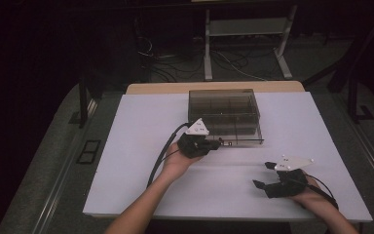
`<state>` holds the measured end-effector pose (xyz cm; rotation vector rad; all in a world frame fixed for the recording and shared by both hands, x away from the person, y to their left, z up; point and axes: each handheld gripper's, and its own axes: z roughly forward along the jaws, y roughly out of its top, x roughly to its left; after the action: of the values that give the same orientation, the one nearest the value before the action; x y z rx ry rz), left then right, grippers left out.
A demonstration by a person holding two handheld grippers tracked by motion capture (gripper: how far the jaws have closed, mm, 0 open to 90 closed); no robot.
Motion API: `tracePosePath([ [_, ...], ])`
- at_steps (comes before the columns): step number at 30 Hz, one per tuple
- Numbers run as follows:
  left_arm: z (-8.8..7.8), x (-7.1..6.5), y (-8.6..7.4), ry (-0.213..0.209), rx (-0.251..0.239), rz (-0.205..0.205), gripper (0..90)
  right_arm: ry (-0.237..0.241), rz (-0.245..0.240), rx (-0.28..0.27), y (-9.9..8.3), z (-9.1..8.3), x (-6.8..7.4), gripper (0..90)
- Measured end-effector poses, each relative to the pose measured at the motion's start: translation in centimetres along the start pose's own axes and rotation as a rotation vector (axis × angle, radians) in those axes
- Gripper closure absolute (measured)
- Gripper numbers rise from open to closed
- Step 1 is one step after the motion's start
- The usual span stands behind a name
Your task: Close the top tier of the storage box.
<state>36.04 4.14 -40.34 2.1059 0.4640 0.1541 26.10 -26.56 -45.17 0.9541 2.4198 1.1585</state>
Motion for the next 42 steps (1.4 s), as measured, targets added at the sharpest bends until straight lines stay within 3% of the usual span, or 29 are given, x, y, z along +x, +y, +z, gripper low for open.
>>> tracePosePath([
  [13,0.1,0.4,0.2,-0.012,-0.004,-0.007,89.5,-0.005,0.012,0.001,0.1,0.0,-0.1,20.4],
  [25,0.2,0.6,0.8,-0.009,0.009,0.013,89.5,-0.008,0.003,0.000,0.1,0.1,-0.1,20.4],
  [42,0.5,1.2,1.0,-0.004,-0.012,-0.014,89.5,-0.005,0.007,0.002,0.0,0.2,-0.2,20.4],
])
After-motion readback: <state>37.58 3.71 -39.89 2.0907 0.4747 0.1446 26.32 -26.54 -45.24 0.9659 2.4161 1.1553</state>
